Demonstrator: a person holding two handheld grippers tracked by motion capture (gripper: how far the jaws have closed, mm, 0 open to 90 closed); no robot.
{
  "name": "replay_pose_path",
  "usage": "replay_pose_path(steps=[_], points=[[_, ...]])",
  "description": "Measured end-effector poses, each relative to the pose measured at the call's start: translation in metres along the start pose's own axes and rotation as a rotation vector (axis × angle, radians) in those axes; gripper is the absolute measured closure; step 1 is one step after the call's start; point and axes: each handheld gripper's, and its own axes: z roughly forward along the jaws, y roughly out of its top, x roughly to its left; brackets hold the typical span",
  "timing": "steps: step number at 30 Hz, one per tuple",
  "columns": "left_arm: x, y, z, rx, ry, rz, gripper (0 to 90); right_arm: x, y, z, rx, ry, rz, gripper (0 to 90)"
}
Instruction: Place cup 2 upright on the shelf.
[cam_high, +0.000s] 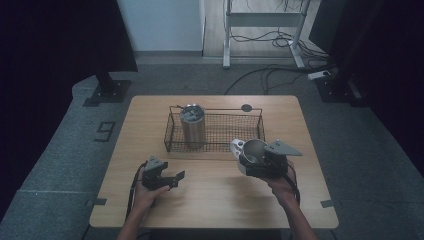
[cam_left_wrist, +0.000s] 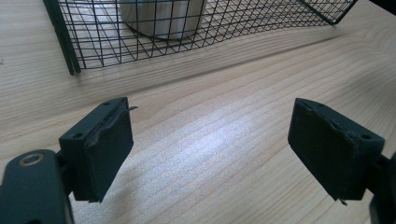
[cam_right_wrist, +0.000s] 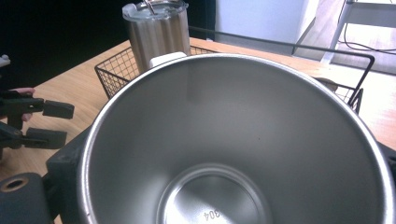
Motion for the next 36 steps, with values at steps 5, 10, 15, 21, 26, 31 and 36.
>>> replay_pose_path(steps=[5, 10, 15, 21, 26, 31, 36], points=[[0.001, -0.001, 0.001, 0.004, 0.001, -0.006, 14.4, 0.002, 0.007, 0.002, 0.003, 0.005, -0.014, 6.2], [0.000, 0.000, 0.001, 0.002, -0.011, -0.012, 14.4, 0.003, 0.013, 0.002, 0.001, 0.009, -0.020, 6.2], [0.000, -0.001, 0.001, 0.003, -0.011, -0.016, 14.4, 0.004, 0.020, 0.001, -0.010, 0.009, -0.027, 6.2], [0.000, -0.001, 0.002, 0.006, -0.013, -0.014, 14.4, 0.006, 0.026, 0.001, -0.013, 0.017, -0.039, 6.2], [-0.001, -0.001, 0.002, 0.005, -0.014, -0.014, 14.5, 0.007, 0.031, 0.002, -0.017, 0.018, -0.044, 6.2], [-0.001, -0.001, 0.002, 0.008, -0.013, -0.010, 14.5, 0.007, 0.039, 0.002, -0.021, 0.019, -0.049, 6.2], [-0.001, -0.001, 0.002, 0.010, -0.012, -0.007, 14.5, 0.008, 0.046, 0.002, -0.027, 0.021, -0.060, 6.2]])
